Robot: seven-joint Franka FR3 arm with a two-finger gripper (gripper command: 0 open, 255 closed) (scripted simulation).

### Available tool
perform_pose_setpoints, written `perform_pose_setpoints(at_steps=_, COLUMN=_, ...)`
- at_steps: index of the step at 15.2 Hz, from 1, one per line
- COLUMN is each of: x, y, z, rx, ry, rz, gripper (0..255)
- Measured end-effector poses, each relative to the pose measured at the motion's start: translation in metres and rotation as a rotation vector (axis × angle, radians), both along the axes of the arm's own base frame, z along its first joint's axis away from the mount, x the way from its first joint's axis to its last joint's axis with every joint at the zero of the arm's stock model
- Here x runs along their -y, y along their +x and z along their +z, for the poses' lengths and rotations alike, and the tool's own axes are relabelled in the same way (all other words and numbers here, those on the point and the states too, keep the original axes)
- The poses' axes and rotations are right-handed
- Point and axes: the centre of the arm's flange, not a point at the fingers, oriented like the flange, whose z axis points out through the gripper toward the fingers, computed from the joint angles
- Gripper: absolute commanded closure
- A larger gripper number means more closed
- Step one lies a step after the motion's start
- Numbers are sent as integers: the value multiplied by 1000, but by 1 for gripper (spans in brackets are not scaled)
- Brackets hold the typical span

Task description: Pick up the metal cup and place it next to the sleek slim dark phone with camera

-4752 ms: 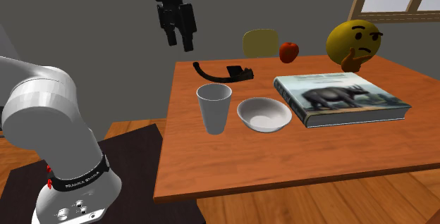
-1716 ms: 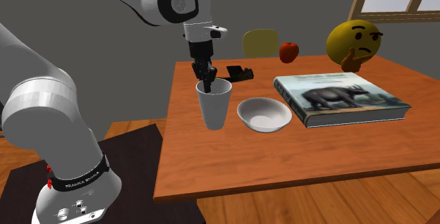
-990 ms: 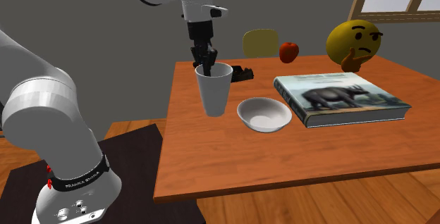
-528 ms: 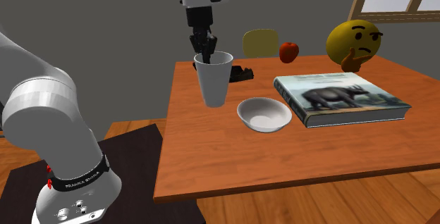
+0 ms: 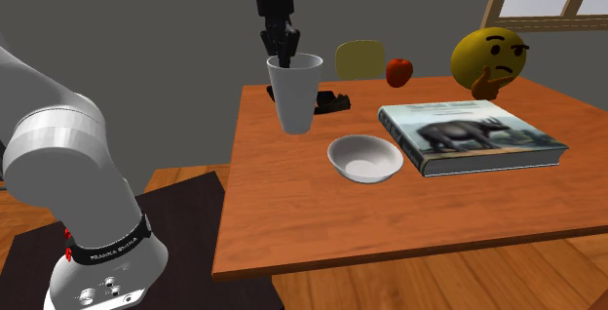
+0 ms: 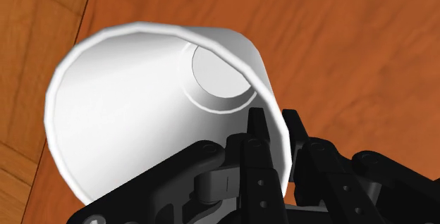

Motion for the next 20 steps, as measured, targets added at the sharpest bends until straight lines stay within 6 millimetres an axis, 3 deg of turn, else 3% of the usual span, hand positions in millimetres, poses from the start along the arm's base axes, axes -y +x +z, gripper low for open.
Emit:
perform_pose_setpoints(at_steps=13, x=-1, y=0, z=69, rx=0, ry=0, rz=0, gripper=255)
perform_pose_setpoints(at_steps=20, x=-61, y=43, z=45, rx=0, ry=-1, rz=1, gripper=255)
